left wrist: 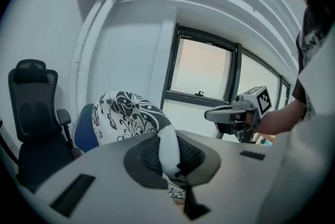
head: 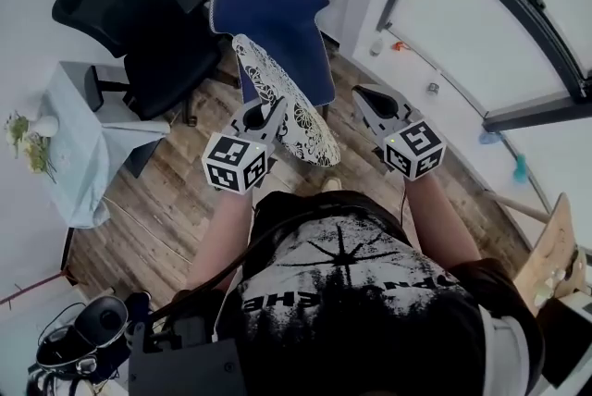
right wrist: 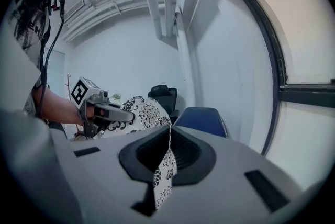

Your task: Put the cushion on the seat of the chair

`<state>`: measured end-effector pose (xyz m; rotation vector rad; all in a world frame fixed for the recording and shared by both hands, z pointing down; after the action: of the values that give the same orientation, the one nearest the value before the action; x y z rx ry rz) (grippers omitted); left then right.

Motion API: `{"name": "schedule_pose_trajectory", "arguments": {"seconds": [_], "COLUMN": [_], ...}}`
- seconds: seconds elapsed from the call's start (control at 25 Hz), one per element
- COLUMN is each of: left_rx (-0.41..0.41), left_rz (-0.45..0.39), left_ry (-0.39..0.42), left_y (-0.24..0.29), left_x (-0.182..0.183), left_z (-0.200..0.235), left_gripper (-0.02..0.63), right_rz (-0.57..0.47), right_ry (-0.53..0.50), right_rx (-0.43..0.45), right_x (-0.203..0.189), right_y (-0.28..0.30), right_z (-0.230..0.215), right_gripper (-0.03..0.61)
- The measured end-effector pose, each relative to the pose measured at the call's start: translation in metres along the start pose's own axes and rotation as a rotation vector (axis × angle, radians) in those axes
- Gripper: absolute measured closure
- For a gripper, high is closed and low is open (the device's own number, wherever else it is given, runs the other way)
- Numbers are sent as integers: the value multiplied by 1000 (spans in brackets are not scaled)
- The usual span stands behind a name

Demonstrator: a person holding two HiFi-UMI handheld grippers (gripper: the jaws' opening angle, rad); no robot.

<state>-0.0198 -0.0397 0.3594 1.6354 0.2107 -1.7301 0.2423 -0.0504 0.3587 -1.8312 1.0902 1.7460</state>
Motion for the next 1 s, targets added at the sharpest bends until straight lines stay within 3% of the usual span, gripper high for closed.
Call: {"name": "schedule_pose_trajectory", "arguments": {"seconds": [0.52,1.0], "left_rx": [-66,-251], "left_rz": [14,60], "left_ry": [8,23], "left_y": [56,137], "left_x": [16,38], "left_z": [51,151], "left_gripper": [591,591], "right_rz": [32,76], "right_ry": [16,61], "right_rx": [-42,-220], "right_x": [3,12], "right_y": [46,126], "right_z": [-32,-72], "right_gripper": [558,558]}}
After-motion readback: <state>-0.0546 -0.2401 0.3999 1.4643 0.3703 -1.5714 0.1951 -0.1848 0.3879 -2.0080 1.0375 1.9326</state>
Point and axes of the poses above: the fingertips, and each gripper's own axes: y forward along the fingers, z to its left, x out of its top, the point moved 9 cm from there along -y, backward along the fingers, and after that the axes turned 3 degrees about x, right-handed, at the moved point
